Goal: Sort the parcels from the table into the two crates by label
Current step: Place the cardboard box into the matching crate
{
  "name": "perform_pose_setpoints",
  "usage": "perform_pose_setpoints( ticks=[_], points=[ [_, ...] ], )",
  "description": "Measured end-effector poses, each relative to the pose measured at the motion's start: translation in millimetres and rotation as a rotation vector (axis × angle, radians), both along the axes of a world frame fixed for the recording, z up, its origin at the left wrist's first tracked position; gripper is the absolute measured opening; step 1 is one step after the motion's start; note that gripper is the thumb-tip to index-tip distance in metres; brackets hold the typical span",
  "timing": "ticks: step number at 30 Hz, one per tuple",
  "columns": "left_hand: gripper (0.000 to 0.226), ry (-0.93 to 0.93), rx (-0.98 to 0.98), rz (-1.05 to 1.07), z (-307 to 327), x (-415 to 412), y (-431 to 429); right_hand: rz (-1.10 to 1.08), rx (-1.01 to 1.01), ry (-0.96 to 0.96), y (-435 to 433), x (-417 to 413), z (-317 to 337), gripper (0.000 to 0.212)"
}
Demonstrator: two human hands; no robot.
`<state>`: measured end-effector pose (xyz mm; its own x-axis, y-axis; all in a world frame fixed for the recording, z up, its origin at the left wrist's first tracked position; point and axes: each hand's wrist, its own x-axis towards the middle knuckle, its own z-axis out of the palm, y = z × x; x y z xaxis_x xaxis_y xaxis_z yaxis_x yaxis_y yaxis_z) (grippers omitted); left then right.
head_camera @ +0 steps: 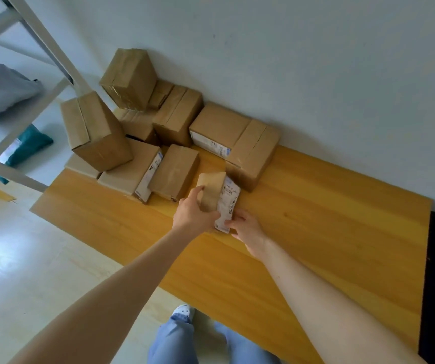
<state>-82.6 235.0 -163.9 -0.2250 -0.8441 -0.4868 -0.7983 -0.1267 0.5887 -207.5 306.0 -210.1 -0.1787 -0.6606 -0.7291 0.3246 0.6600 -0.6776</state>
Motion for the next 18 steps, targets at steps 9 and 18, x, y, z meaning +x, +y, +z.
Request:
perform_pose_setpoints(
  ticks=[9,18],
  points=[
    [0.076,0.351,0.248,0.102,22,31,-27,-0.180,-0.071,0.028,-7,17,34,0.063],
    [0.073,0.498,0.269,-0.072,66,45,-54,-0.359,-0.240,0.053,-12,32,90,0.067]
  ],
)
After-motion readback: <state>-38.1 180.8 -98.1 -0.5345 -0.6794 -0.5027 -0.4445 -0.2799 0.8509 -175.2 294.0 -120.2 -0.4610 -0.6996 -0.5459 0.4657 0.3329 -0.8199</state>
